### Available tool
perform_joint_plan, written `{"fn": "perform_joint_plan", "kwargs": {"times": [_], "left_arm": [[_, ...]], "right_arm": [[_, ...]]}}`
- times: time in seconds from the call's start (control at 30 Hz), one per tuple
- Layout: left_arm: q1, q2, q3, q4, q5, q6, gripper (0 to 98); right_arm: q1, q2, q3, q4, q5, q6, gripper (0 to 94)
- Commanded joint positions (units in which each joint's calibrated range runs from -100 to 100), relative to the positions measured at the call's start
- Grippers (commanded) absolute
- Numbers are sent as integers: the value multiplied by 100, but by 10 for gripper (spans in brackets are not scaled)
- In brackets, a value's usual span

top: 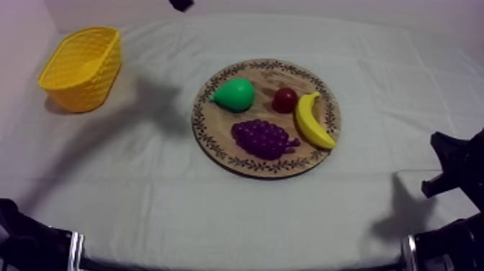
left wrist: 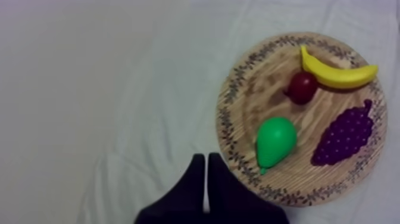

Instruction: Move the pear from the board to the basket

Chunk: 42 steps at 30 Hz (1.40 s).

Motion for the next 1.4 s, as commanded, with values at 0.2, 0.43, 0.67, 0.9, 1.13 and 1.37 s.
{"fn": "perform_joint_plan", "kwargs": {"times": [0.2,0.43,0.67,0.9,1.13,1.37], "left_arm": [[242,1052,-497,-261,456,82,253],[298,1543,-517,-385,519,39,813],[324,2063,-426,-492,528,-5,934],[305,2512,-334,-602,527,-54,940],[437,2880,-256,-725,426,2,942],[517,3390,-723,-709,523,-27,940]], "right_arm": [[-1,-1,-1,0,0,1,3],[-1,-1,-1,0,0,1,3],[-1,-1,-1,0,0,1,3],[-1,-1,-1,0,0,1,3],[-1,-1,-1,0,0,1,3],[-1,-1,-1,0,0,1,3]]}}
